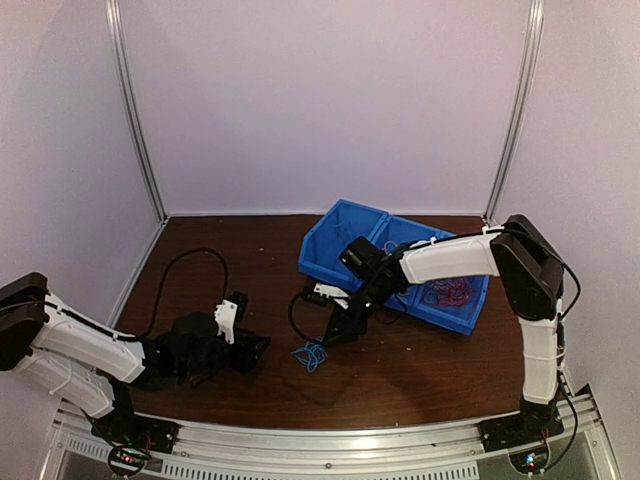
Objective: Untangle the cables
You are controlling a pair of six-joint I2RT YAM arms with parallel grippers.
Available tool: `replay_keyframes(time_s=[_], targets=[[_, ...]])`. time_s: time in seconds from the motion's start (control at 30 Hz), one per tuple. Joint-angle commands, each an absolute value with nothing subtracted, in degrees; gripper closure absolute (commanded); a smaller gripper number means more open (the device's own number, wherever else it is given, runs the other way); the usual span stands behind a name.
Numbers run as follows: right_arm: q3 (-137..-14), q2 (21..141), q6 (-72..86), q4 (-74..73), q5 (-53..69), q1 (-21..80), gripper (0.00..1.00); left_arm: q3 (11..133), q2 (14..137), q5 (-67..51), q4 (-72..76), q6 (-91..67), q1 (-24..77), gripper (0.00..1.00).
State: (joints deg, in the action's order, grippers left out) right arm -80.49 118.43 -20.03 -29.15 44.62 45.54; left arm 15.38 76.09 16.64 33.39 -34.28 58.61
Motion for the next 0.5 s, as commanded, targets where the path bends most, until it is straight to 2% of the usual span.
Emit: replay_keyframes(time_s=[0.0, 0.33, 0.47], targets=[[-82.89, 118.98, -19.09, -26.46, 41.21, 46.12, 0.6, 16.02, 76.95, 16.17, 37.19, -34.5, 58.89, 0.52], [-85.23, 119.79, -19.67, -25.39, 39.02, 47.84, 0.57, 17.39, 77.78, 16.0, 36.65, -34.01, 58.83, 0.52], [-85.96, 120.81, -20.43, -25.31, 41.14, 48.01, 0.6, 17.24, 77.21, 15.96, 36.16, -34.18, 58.82, 0.52]])
